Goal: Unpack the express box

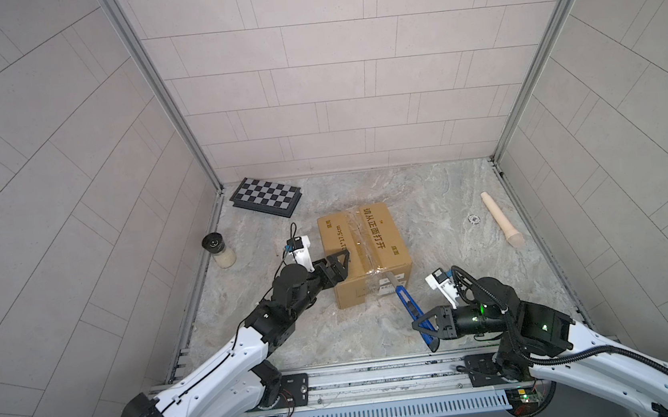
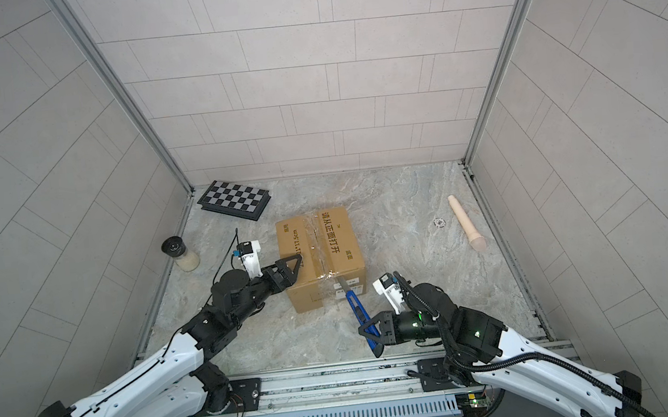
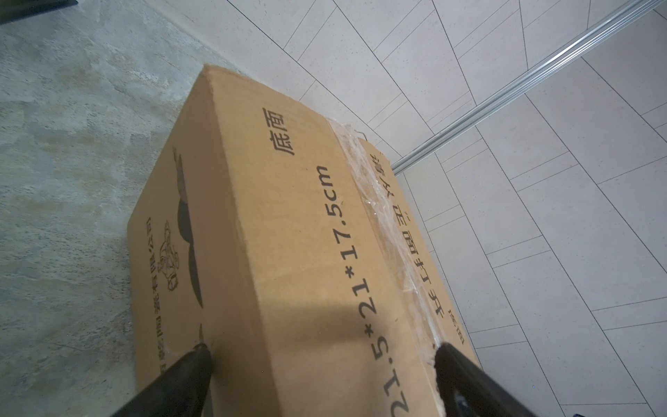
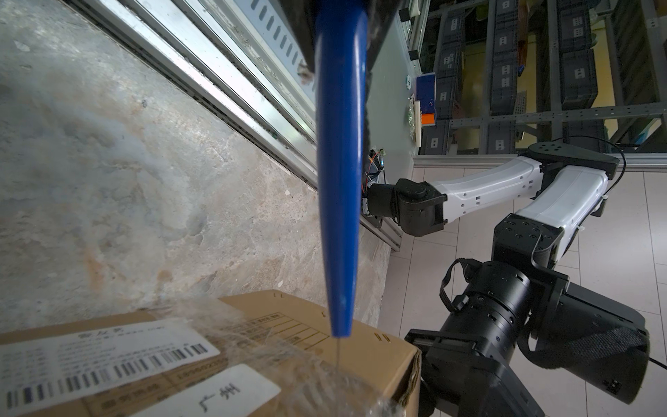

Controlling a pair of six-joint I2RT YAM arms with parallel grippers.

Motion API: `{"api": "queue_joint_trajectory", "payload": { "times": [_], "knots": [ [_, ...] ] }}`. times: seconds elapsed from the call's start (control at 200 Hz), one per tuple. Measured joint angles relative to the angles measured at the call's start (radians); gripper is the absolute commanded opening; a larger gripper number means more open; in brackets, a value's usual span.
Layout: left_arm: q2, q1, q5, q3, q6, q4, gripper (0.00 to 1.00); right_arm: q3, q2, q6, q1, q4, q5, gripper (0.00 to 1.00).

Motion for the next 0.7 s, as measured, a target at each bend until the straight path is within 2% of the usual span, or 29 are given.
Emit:
{"api": "queue_joint_trajectory", "payload": {
  "times": [0.696],
  "knots": [
    [0.0, 0.0, 0.0, 0.0, 0.0, 0.001, 1.0, 0.0, -0.008, 0.013, -0.005, 0.0, -0.004, 0.0]
  ]
}}
